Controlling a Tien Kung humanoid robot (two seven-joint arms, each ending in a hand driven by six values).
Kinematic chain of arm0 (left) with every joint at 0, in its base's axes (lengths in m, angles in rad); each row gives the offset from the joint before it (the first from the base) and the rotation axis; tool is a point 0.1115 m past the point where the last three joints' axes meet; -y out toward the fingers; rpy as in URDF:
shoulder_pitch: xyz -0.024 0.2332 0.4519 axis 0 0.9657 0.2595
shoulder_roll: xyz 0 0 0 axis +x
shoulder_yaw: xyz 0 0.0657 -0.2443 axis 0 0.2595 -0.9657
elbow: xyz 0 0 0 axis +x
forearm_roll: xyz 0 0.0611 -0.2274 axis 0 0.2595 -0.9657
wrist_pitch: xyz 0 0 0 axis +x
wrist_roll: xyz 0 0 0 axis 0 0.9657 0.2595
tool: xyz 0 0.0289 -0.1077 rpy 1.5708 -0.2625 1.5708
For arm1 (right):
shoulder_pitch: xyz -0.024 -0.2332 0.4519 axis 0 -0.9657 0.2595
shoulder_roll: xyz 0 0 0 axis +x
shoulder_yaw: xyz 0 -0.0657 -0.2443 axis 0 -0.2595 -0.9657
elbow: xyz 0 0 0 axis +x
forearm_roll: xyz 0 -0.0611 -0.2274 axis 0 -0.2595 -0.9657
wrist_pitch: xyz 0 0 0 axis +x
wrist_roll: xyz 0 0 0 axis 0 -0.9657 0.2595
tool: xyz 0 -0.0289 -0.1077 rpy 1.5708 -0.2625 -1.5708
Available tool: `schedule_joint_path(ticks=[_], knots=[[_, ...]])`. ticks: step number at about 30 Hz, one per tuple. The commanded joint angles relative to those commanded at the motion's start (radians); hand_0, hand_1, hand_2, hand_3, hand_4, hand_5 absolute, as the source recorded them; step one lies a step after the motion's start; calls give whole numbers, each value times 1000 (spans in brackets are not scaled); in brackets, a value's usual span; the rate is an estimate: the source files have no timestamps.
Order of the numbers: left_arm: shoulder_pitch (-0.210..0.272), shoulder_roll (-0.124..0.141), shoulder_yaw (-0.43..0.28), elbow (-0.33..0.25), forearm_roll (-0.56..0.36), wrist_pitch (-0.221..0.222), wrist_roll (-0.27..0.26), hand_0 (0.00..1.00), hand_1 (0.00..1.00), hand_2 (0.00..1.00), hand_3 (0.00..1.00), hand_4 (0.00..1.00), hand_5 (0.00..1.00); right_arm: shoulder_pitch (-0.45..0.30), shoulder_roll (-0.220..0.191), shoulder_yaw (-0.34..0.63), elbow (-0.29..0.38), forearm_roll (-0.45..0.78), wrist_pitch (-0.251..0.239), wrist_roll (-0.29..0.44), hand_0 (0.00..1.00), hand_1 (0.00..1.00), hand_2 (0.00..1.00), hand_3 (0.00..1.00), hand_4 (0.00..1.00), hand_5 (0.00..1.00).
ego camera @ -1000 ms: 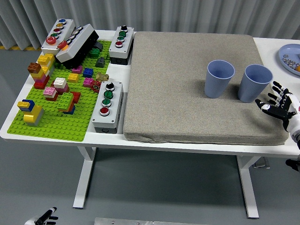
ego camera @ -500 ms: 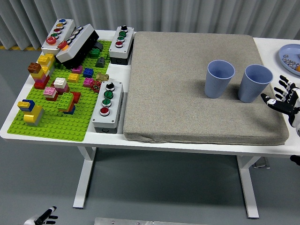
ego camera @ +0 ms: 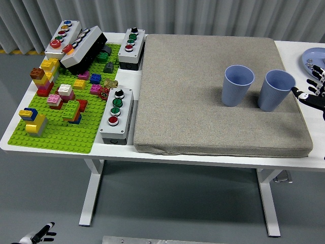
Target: Pick cup pour cup place
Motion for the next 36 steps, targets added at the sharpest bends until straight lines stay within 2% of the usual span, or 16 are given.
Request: schedule_joint_path(ticks=[8,13,14,15,17,18,19,21,23,27,36], knots=[[5,2,-3,0,0,1,0,864,829,833,751,630,980,20,-13,-1,-12,4,1,-3,945,891,968,941,801,210],[4,1,-5,0,4,1,1,864,829,833,751,630,980,79,-35,-4,-31,10,-7,-21,945,891,968,941,801,210],[2,1,-6,0,5,1,0,864,829,832,752,630,982,105,-42,1,-39,22,-26,-23,902,850,909,885,784,322],[1,0,-6,0,6,1,0,864,829,832,752,630,982,117,-45,4,-44,28,-34,-23,902,850,909,885,784,322],[-2,0,-1,0,4,1,0,864,829,832,752,630,982,164,-50,22,-61,52,-93,-21,902,850,909,885,784,322],[-6,-1,7,0,-1,1,-1,864,829,832,752,630,982,209,-46,51,-78,58,-148,-17,902,850,909,885,784,322],[-6,-2,8,0,-3,1,-1,864,829,833,751,630,982,218,-45,58,-81,58,-157,-16,749,665,644,697,798,998],[-7,-2,11,0,-5,1,-2,864,829,833,751,630,982,231,-41,70,-88,57,-169,-13,749,665,644,697,798,998],[-9,-4,25,0,-15,1,-4,864,829,833,751,630,982,260,-19,114,-105,53,-186,0,749,665,644,697,798,998],[-11,-11,41,0,-25,0,-4,864,829,833,751,630,982,282,21,182,-120,34,-172,1,755,662,639,685,796,998],[-15,-20,52,0,-25,0,-4,864,829,832,751,630,981,275,76,206,-140,9,-176,11,759,669,649,691,794,998]])
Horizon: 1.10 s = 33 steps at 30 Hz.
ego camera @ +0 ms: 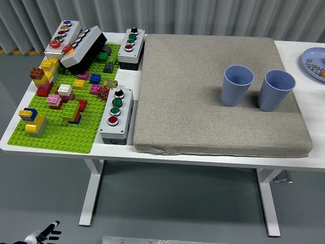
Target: Pick cup pour cup place
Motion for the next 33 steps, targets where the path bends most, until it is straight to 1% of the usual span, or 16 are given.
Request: schedule_joint_path(ticks=[3,10,23,25,26,28,33], knots=[[0,-2,4,0,-2,-1,0,864,828,832,751,630,982,-9,10,4,-2,-15,-15,9,768,673,654,696,799,998],[3,-7,12,0,-10,-2,2,864,828,832,751,630,982,-28,23,12,-2,-32,-9,10,771,677,661,703,800,998],[8,-13,-5,0,-10,-8,8,863,828,832,752,629,982,-23,21,7,4,-26,-7,12,778,680,662,709,795,998],[9,-12,17,0,-27,-16,16,863,828,832,752,629,982,-20,23,-2,4,-24,-6,12,778,680,662,709,795,998],[10,-13,-3,0,-6,-17,28,863,828,835,752,629,982,-18,24,-10,4,-24,-5,11,781,681,663,711,794,998],[13,-15,-28,0,19,-17,37,863,828,835,752,629,982,-17,24,-18,5,-22,-4,11,781,681,663,711,794,998],[26,-21,-79,0,57,-7,43,861,828,837,752,629,981,-17,24,-29,6,-18,-1,11,782,682,663,711,794,998]])
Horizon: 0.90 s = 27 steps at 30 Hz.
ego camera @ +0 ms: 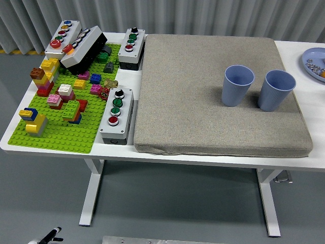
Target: Pick cup pour cup place
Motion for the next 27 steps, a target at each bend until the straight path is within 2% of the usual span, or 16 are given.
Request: schedule_joint_path(ticks=[16,17,27], knots=[[8,-2,-10,0,1,2,-7,863,828,834,753,629,980,-2,0,-11,3,2,5,-1,784,683,663,712,791,998],[7,-2,-12,0,2,2,-7,860,828,834,754,627,978,-2,1,-9,3,3,4,0,831,684,663,713,790,998],[6,-3,-37,0,17,4,-4,861,828,834,754,627,976,-1,-4,0,5,5,10,-4,824,684,663,713,791,998]])
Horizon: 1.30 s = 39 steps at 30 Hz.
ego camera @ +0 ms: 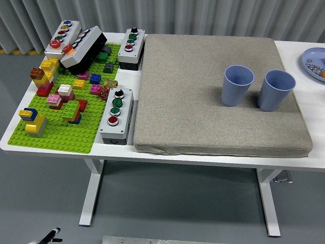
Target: Pick cup pour cup place
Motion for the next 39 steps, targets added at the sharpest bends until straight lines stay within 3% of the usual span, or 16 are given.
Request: schedule_joint_path(ticks=[16,20,22,39], knots=[[3,-4,-27,0,12,6,6,858,831,840,755,627,974,4,-3,-2,2,2,4,0,820,684,663,713,788,998],[7,-6,-59,0,38,11,18,858,831,849,755,627,973,8,-2,-12,3,2,3,0,836,685,663,714,785,998],[11,-11,-109,0,80,14,35,858,831,849,755,627,973,12,-1,-24,1,6,4,0,836,685,663,714,785,998],[62,-27,-189,0,92,54,48,843,819,857,763,620,979,14,15,-84,6,10,9,-3,836,688,664,716,775,998]])
